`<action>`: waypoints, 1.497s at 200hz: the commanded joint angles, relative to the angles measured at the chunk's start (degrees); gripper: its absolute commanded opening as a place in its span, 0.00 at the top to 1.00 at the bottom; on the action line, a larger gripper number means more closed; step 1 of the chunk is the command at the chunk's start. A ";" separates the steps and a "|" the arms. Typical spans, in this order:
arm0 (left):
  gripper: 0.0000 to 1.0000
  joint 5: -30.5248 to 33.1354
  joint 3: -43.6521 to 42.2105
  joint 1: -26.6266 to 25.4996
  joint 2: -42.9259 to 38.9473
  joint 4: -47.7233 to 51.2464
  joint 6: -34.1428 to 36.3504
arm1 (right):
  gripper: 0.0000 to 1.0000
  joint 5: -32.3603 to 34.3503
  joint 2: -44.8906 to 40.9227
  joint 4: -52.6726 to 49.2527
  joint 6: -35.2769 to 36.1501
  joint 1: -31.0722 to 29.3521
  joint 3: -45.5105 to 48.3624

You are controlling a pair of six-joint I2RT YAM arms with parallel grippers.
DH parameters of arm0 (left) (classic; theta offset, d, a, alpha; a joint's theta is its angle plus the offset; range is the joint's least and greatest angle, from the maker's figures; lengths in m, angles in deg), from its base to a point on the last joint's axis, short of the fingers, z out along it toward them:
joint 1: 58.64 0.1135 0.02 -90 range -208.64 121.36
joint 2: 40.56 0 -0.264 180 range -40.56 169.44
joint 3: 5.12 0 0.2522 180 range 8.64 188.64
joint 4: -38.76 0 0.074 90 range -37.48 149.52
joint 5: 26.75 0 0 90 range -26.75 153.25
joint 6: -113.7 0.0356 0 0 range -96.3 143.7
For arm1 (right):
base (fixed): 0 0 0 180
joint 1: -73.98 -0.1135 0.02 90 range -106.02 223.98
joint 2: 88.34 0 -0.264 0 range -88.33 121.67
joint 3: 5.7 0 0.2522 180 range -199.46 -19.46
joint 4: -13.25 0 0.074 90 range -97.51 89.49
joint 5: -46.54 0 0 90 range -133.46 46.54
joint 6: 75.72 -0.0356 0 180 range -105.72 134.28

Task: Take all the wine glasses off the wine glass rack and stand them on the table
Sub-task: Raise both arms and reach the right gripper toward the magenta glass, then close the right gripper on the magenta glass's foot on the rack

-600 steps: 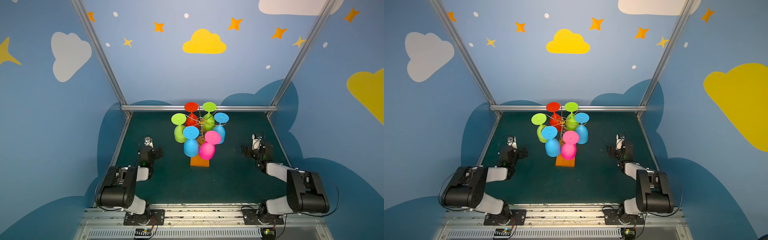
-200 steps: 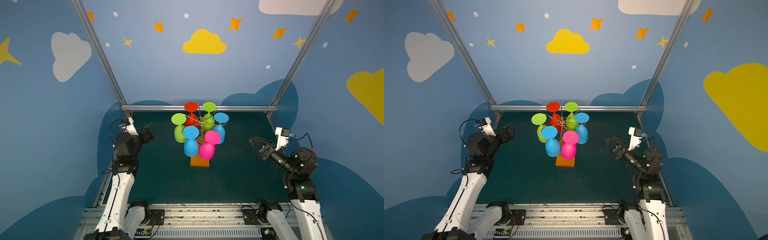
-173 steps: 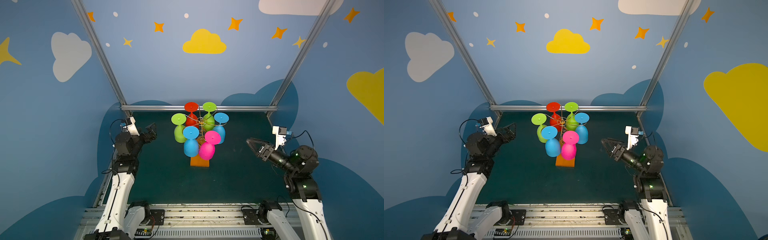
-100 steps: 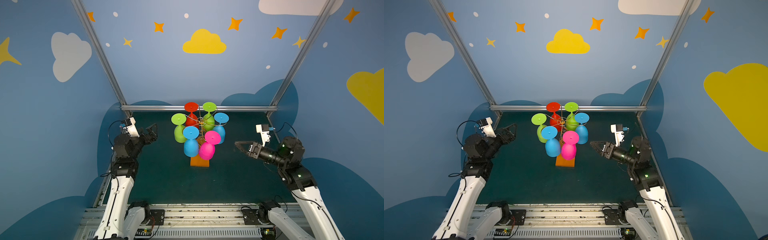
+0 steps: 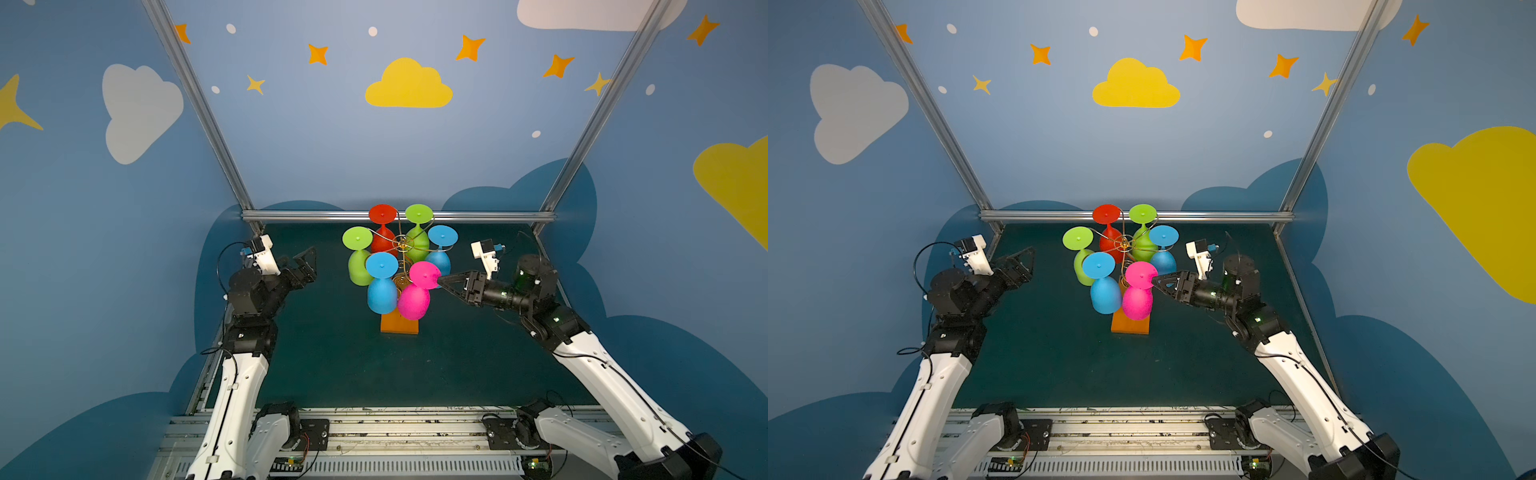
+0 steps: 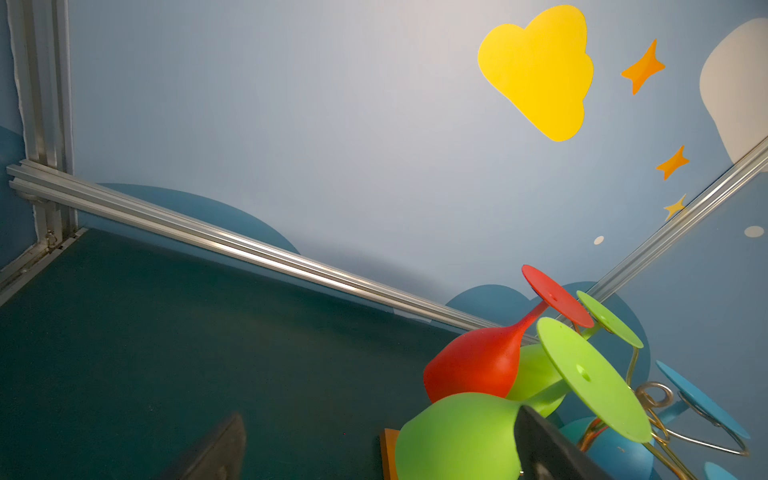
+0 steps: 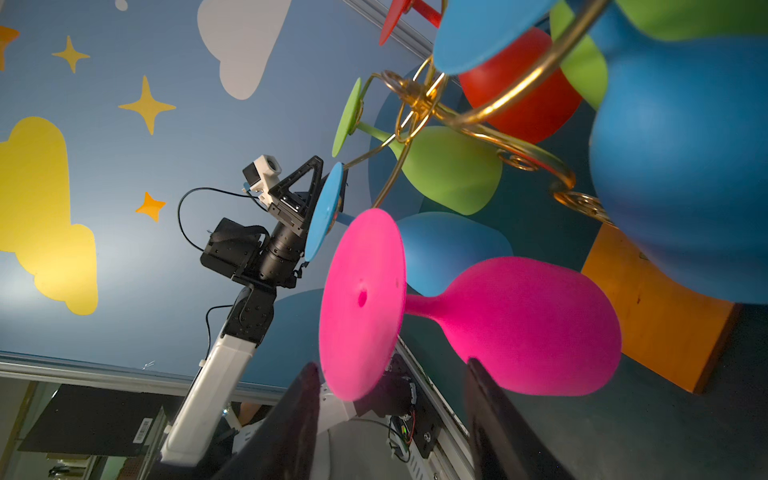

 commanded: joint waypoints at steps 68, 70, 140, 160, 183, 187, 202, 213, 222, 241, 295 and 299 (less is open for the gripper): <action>0.00 0.59 -0.39 -0.92 -1.01 0.55 0.01 | 0.54 3.25 2.82 6.35 -3.79 -1.94 -2.19; 0.00 0.68 -0.36 -0.93 -1.02 0.55 -0.01 | 0.54 3.33 2.89 6.34 -3.85 -1.97 -2.19; 0.00 1.21 -0.33 -1.28 -1.24 1.08 0.11 | 0.74 3.29 3.63 7.36 -5.31 -2.50 -2.42; 0.00 1.21 -0.35 -1.28 -1.37 1.21 0.08 | 0.81 3.29 3.53 7.29 -5.46 -2.51 -2.46; 0.00 1.21 -0.27 -1.30 -1.44 1.32 0.07 | 0.87 3.35 3.36 7.36 -5.83 -2.50 -2.46; 0.00 1.21 -0.21 -1.32 -1.44 1.33 0.04 | 0.88 3.32 3.35 7.36 -5.90 -2.50 -2.45; 0.00 1.21 -0.23 -1.29 -1.51 1.34 0.00 | 0.92 3.33 3.18 7.39 -6.27 -2.64 -2.44; 0.00 1.21 -0.21 -1.36 -1.52 1.43 -0.03 | 0.95 3.41 3.01 7.39 -6.51 -2.59 -2.51; 0.00 1.21 -0.26 -1.35 -1.55 1.39 0.02 | 0.98 3.35 2.93 7.47 -6.77 -2.61 -2.60; 0.00 1.21 -0.22 -1.38 -1.70 1.52 0.09 | 1.00 3.20 2.65 8.15 -7.78 -2.69 -2.78; 0.00 2.96 0.00 -1.63 -2.09 1.82 0.08 | 1.00 2.96 2.13 10.11 -10.13 -3.23 -4.23; 0.00 2.96 -0.01 -1.62 -2.18 1.87 0.09 | 1.00 3.10 2.06 9.96 -10.10 -3.25 -4.42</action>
